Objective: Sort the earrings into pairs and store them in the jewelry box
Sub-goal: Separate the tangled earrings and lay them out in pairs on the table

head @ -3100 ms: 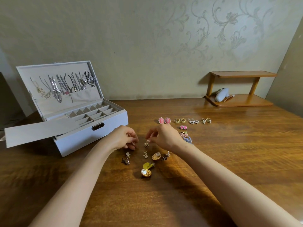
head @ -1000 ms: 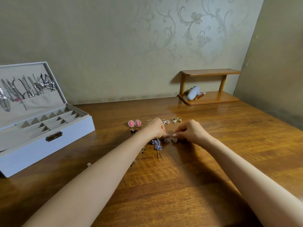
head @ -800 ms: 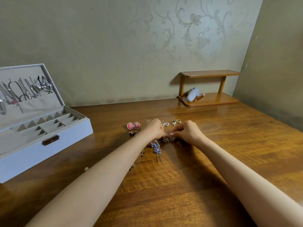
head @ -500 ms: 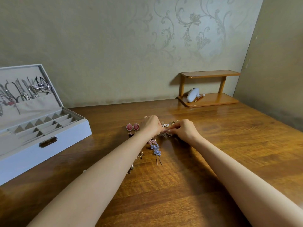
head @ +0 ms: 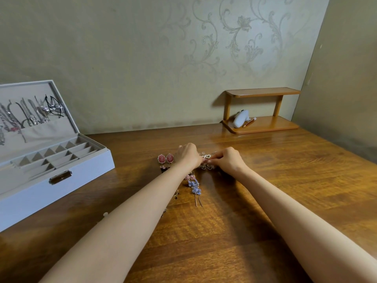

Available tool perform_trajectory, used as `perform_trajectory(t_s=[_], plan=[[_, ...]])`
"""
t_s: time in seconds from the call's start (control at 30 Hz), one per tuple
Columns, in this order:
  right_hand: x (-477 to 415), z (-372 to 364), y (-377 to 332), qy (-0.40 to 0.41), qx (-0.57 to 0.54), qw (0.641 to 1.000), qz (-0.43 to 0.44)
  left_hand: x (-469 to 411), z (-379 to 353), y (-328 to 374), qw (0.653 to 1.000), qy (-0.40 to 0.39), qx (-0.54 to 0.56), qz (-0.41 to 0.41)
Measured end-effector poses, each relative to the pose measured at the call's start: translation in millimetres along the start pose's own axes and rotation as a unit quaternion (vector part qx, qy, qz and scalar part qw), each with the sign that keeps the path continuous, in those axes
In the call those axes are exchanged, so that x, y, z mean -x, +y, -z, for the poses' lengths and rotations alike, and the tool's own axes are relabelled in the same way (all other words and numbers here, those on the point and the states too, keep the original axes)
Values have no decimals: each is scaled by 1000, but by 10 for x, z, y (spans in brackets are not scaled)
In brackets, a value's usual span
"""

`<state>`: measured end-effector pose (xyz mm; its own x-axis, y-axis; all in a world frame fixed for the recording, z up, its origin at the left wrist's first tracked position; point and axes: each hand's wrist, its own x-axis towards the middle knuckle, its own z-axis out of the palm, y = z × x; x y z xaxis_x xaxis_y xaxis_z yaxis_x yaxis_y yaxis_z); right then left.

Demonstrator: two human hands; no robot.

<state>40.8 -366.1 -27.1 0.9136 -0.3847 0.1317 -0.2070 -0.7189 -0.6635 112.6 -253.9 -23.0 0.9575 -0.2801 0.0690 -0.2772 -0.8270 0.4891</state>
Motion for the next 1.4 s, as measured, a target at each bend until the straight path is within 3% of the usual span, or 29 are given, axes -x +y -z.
perform_trajectory(t_s=[0.33,0.5,0.73,1.07,1.3,1.4], plan=[[83,86,-32,6,-40,999,9,89,135,-42,998,-12,38,-41],[300,176,-224,14,-33,997,62,347,456,-212,997,10,44,-64],[708,110,-732,-37,-9,986,164,971,1033,-529,995,-17,38,-88],[1051,-362,-1212,-108,29,961,253,1351,1315,-1071,995,-67,-61,-29],[1072,-694,-1345,-131,97,961,223,1399,1315,-1358,971,-82,-214,66],[1052,-740,-1344,-139,115,960,213,1387,1298,-1413,964,-105,-228,91]])
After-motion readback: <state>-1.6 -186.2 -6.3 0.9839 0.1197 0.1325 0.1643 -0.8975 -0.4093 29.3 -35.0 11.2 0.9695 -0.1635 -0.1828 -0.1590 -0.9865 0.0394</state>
